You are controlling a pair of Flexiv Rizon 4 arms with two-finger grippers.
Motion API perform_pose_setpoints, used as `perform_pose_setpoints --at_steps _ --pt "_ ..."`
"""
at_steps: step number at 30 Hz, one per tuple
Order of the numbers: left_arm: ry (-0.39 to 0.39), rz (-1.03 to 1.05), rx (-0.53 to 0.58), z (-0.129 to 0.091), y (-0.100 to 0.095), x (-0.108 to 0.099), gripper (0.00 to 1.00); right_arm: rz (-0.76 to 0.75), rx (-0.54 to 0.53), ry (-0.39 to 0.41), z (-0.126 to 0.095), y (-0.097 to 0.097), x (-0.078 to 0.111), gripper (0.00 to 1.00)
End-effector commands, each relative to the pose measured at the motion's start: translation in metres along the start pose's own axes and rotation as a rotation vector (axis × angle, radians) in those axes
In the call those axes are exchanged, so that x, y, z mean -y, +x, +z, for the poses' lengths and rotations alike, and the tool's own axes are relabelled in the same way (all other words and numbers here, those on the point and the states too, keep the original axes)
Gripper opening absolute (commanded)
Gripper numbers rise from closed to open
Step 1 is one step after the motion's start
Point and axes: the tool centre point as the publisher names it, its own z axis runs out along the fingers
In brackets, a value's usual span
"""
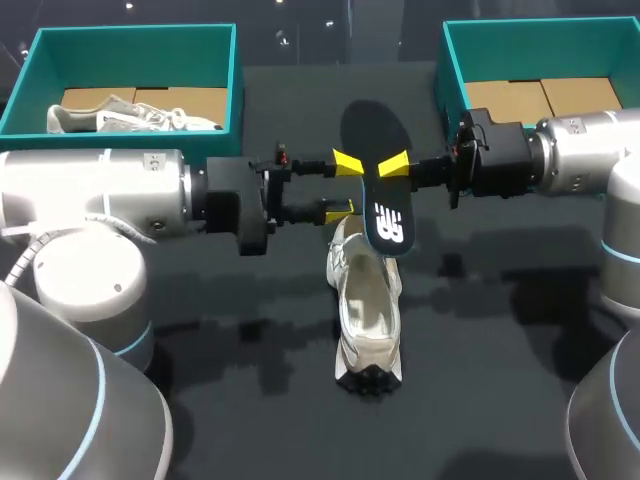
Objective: Take the shoe out of the shoebox, open the shoe tongue, remove and reinsert the insole, then place the shoe into the shoebox
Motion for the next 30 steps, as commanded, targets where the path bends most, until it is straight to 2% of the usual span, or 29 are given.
perform_pose_setpoints --at_steps 1,4,12,15,16,17,18,19,23,30 --pt "0.025 0.015 -0.127 -0.069 -0.008 -0.018 1.0 -0.001 0.006 0.002 0.0 -0.003 0.007 0.0" --pt "0.025 0.015 -0.127 -0.069 -0.008 -0.018 1.0 -0.003 0.006 0.031 0.004 -0.006 0.009 0.0" --pt "0.025 0.015 -0.127 -0.069 -0.008 -0.018 1.0 -0.003 0.006 0.031 0.004 -0.006 0.009 0.0" --pt "0.039 -0.021 -0.211 -0.073 -0.018 -0.027 1.0 -0.004 0.006 0.034 0.005 -0.007 0.007 0.0" --pt "0.073 -0.029 -0.215 -0.077 -0.022 -0.028 1.0 -0.001 0.01 0.036 0.006 -0.009 0.006 0.0" --pt "0.057 -0.04 -0.267 -0.08 -0.025 -0.032 1.0 0.002 0.01 0.036 0.007 -0.011 0.006 0.0" --pt "0.068 -0.061 -0.318 -0.082 -0.027 -0.037 1.0 0.004 0.008 0.038 0.009 -0.012 0.005 0.0" --pt "0.093 -0.085 -0.323 -0.085 -0.03 -0.04 1.0 0.006 0.007 0.037 0.01 -0.014 0.005 0.0" --pt "0.063 -0.084 -0.488 -0.094 -0.044 -0.055 1.0 0.006 -0.007 0.032 0.013 -0.02 0.007 0.0" --pt "0.063 -0.084 -0.488 -0.094 -0.044 -0.055 1.0 -0.001 -0.039 0.025 0.014 -0.031 0.009 0.0"
